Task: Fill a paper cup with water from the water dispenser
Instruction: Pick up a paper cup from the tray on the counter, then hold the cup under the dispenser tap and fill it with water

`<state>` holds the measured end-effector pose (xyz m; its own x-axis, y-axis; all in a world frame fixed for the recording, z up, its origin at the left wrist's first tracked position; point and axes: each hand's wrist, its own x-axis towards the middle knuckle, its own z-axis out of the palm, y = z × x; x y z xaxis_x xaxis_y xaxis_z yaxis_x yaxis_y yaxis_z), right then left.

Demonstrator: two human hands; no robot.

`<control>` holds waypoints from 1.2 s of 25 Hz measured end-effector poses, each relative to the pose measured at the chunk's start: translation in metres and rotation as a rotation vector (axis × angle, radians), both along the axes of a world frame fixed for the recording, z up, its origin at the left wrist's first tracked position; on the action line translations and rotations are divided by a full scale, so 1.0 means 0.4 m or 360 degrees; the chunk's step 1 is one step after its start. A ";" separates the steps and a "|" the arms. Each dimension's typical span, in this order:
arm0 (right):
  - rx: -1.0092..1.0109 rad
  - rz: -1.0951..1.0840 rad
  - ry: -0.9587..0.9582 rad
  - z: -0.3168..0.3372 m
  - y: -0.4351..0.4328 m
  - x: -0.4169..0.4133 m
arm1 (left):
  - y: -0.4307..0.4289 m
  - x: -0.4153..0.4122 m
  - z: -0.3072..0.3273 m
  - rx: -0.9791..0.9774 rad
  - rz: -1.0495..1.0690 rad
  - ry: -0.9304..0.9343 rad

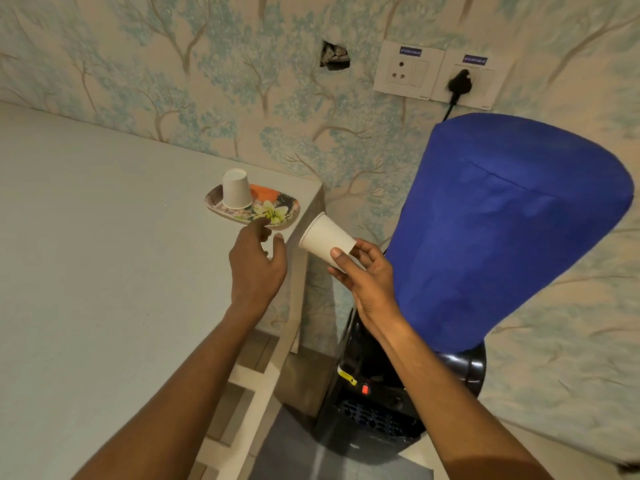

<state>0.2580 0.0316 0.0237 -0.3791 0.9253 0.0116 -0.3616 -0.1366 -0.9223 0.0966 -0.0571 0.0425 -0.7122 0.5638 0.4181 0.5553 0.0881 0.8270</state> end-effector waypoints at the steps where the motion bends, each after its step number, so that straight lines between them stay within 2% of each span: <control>1: -0.0023 0.0002 0.0028 -0.003 -0.009 0.016 | -0.008 0.021 0.008 0.0075 -0.0019 -0.0083; 7: -0.0197 0.0046 0.0249 -0.018 -0.074 0.099 | -0.034 0.143 0.014 0.0030 -0.0580 -0.0695; 9: -0.0220 0.0082 0.0258 -0.031 -0.100 0.126 | -0.040 0.173 0.010 0.0019 -0.0661 -0.0658; 11: -0.0148 0.0102 0.0131 -0.045 -0.122 0.160 | -0.049 0.202 0.003 -0.0011 -0.0656 -0.0525; 15: 0.0143 0.0022 -0.0251 -0.060 -0.142 0.227 | -0.067 0.249 -0.028 -0.0069 -0.0729 -0.0297; 20: 0.0496 -0.0097 -0.0594 -0.081 -0.145 0.296 | -0.066 0.309 -0.068 -0.0039 -0.0817 -0.0255; 25: 0.0672 -0.0216 -0.0713 -0.112 -0.163 0.341 | -0.049 0.361 -0.102 -0.0015 -0.0873 -0.0281; 30: 0.0742 -0.0390 -0.0687 -0.127 -0.171 0.372 | -0.036 0.417 -0.126 0.0051 -0.0918 -0.0337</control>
<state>0.4069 -0.0367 -0.0271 -0.2194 0.9200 0.3247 0.0823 0.3490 -0.9335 0.2634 -0.0715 -0.0079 -0.3656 0.8724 0.3244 0.3297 -0.2045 0.9217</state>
